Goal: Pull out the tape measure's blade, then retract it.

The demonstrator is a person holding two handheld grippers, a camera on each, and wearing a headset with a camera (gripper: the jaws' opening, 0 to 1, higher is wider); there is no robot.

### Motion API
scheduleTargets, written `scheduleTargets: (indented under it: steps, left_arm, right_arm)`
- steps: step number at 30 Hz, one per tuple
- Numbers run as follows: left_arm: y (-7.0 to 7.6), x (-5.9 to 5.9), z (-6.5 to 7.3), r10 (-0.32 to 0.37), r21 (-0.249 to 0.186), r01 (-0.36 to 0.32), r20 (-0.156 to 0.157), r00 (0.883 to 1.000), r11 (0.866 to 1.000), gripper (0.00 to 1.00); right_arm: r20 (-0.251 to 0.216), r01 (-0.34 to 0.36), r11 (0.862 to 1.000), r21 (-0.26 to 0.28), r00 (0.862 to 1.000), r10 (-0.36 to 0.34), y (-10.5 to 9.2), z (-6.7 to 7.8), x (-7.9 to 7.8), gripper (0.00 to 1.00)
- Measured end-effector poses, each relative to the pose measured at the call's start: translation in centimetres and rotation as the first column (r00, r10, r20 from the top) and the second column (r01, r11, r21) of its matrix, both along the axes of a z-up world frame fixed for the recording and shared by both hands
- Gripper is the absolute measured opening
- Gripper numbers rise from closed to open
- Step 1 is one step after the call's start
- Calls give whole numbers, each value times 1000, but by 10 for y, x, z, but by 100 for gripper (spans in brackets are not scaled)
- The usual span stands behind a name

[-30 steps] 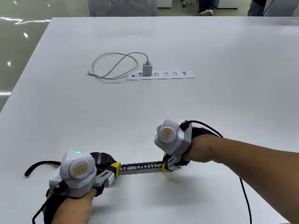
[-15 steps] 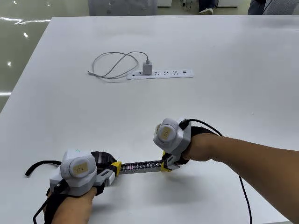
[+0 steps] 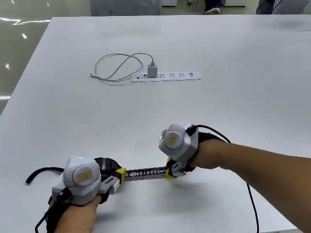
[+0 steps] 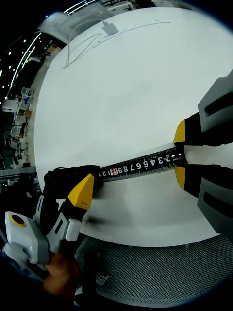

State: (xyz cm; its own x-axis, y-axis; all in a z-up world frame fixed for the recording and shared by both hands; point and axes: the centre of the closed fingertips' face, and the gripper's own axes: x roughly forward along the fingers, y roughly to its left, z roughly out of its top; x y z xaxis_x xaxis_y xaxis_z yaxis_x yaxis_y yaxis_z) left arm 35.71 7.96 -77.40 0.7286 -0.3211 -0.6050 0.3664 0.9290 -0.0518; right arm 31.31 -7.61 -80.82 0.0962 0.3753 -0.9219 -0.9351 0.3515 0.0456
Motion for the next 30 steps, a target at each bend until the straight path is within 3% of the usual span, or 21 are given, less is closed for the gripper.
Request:
scheduleTargets:
  steps: [10,30]
  left_arm:
    - [1,-1,-1,-2,-7,2,-17,1000,1000,61]
    - [1,-1,-1,-5,-21,5,-21,1000,1000,61]
  right_arm:
    - [4,-3,1000,4,1000,3,4,0,1,9]
    - [-1,-10,1000,17,1000,10,14,0,1,10]
